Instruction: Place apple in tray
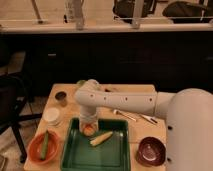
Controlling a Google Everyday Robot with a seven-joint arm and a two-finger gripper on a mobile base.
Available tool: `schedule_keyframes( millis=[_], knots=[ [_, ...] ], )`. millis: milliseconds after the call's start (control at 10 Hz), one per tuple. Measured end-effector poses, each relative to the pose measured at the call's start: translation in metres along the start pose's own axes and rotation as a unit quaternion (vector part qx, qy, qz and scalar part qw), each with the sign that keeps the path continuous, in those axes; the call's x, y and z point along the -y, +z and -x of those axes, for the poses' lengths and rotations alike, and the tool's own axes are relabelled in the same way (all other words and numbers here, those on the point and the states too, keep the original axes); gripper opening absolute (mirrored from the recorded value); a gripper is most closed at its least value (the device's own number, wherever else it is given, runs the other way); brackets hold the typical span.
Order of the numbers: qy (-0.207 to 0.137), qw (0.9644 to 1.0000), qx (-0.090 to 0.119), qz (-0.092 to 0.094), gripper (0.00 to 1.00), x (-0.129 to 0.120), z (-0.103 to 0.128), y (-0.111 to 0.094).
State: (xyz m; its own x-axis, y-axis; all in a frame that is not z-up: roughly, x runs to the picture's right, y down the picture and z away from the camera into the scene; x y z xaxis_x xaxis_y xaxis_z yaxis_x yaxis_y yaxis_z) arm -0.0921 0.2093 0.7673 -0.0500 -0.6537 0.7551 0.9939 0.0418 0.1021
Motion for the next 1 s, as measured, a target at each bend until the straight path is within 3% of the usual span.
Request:
schedule_keyframes(
  millis=[600,800,1000],
  knots=[
    [0.0,1.0,0.0,0.0,0.69,0.0,0.0,0.0001],
    [0.0,1.0,0.0,0.0,0.8,-0.0002,0.0,0.0],
    [0.0,1.0,0.0,0.0,0.8,-0.0005,-0.0001,0.0]
  ],
)
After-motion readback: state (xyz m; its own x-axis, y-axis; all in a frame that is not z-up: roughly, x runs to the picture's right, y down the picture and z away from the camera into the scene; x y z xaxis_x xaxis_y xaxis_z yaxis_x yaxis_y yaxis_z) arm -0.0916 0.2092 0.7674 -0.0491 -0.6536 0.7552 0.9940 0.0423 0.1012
